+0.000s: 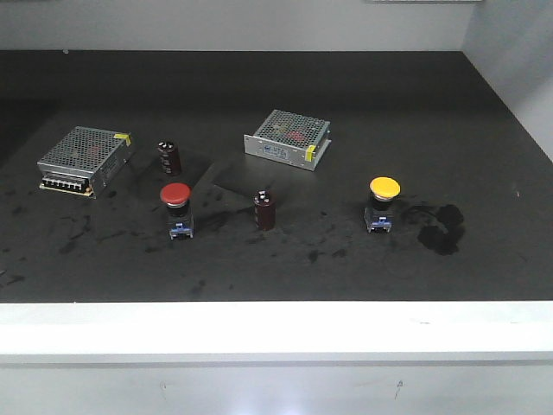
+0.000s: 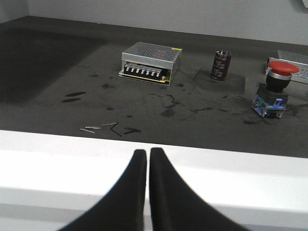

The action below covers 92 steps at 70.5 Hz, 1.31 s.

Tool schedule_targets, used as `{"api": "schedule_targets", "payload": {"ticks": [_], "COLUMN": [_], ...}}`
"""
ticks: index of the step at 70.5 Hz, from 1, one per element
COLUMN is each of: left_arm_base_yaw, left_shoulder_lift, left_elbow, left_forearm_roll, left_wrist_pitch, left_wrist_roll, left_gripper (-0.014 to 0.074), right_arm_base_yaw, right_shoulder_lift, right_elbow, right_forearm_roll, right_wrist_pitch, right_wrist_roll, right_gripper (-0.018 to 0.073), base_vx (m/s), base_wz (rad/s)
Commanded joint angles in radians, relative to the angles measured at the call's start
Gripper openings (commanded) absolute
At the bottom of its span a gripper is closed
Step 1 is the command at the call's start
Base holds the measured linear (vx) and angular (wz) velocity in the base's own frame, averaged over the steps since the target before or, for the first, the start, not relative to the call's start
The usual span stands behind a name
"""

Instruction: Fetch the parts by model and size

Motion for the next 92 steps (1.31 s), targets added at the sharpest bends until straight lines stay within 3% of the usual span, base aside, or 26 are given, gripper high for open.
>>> {"api": "schedule_targets", "payload": {"ticks": [1, 44, 55, 68, 73, 85, 92], "left_arm_base_yaw": [-0.004, -0.004, -0.004, -0.004, -0.004, -0.004, -0.004], "left_shoulder_lift": [-0.007, -0.007, -0.007, -0.007, -0.006, 0.044, 0.143], "left_elbow": [-0.002, -0.004, -0.004, -0.018, -0.066, -0.317, -0.488], "left_forearm_roll": [-0.009, -0.012, -0.012, -0.012, -0.012, 0.002, 0.068], "left_wrist_pitch": [-0.074, -0.098, -0.218, -0.514, -0.528, -0.394, -0.358], "left_wrist_roll": [-0.005, -0.007, -0.008, -0.016, -0.019, -0.013, -0.013], "left_gripper": [-0.0006, -0.0006, -0.0006, -0.0006, -0.0006, -0.0006, -0.0006], "right_arm_base_yaw": [0.003, 0.003, 0.003, 0.003, 0.003, 0.003, 0.003], "right_shoulder_lift": [-0.017, -0.017, -0.017, -0.017, -0.017, 0.041, 0.129], "right_elbow": [0.008, 0.007, 0.007, -0.011, -0.061, -0.263, -0.4], "right_forearm_roll": [-0.01, -0.013, -0.011, -0.011, -0.011, -0.042, -0.076], "right_wrist_pitch": [-0.075, -0.085, -0.164, -0.362, -0.37, -0.308, -0.306], "right_wrist_roll": [-0.001, -0.001, -0.001, -0.001, -0.001, -0.001, -0.001], "right_gripper": [-0.0009, -0.0009, -0.0009, -0.0006, -0.0006, -0.0005, -0.0005], "base_vx": [0.0, 0.0, 0.0, 0.0, 0.0, 0.0, 0.0], "base_wz": [0.0, 0.0, 0.0, 0.0, 0.0, 0.0, 0.0]}}
